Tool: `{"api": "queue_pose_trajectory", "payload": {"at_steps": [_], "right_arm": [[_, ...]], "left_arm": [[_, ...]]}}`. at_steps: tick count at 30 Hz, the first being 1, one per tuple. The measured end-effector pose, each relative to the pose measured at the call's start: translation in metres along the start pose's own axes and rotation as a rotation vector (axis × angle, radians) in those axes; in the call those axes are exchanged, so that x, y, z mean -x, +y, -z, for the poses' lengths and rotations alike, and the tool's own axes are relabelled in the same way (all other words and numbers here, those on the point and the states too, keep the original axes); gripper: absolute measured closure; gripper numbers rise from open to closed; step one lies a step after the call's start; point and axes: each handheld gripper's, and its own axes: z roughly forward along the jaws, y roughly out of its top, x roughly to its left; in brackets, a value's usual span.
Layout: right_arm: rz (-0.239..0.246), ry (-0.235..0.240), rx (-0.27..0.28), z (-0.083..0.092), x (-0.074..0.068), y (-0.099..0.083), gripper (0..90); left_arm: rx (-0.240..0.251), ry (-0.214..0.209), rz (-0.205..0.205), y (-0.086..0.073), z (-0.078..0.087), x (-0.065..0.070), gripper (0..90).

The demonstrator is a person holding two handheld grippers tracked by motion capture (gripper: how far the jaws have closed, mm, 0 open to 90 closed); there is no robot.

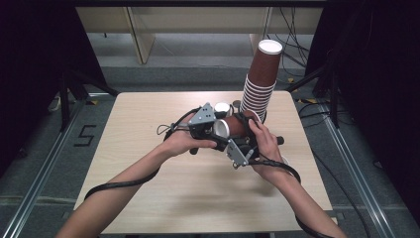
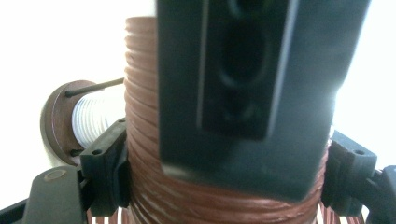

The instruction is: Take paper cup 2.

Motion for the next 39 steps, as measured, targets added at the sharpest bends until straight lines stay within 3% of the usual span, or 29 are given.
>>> {"api": "queue_pose_trajectory", "payload": {"at_steps": [4, 6, 9, 12, 18, 19, 35, 39], "right_arm": [[-0.007, -0.001, 0.003, -0.0002, -0.0007, 0.0014, 19.9], [0.017, 0.002, 0.008, -0.0005, 0.001, 0.0022, 19.9], [-0.002, -0.003, 0.006, -0.0001, 0.0005, 0.0026, 19.9], [0.021, -0.002, 0.021, -0.0009, 0.0016, 0.003, 19.9], [0.003, 0.001, 0.008, -0.0005, -0.0004, 0.0041, 19.9], [0.022, -0.001, 0.011, -0.0008, 0.0003, 0.0044, 19.9], [0.022, -0.011, 0.002, -0.0012, 0.0018, 0.0054, 17.6], [0.053, -0.016, 0.01, -0.0014, 0.0039, 0.0049, 17.2]], "left_arm": [[-0.002, -0.003, -0.002, 0.0, -0.0012, 0.0002, 11.5], [-0.005, -0.003, -0.005, 0.0, -0.0015, 0.0, 12.1], [-0.007, -0.005, -0.004, 0.0001, -0.0019, 0.0002, 13.4], [-0.007, -0.007, -0.004, 0.0004, -0.0034, 0.001, 14.1], [-0.011, -0.004, -0.009, 0.0007, -0.004, 0.001, 15.4], [-0.012, -0.003, -0.008, 0.0008, -0.0039, 0.001, 15.5], [0.002, 0.011, -0.023, 0.0025, -0.0024, 0.0018, 18.5], [0.013, 0.008, -0.026, 0.0017, -0.0022, 0.0014, 18.8]]}}
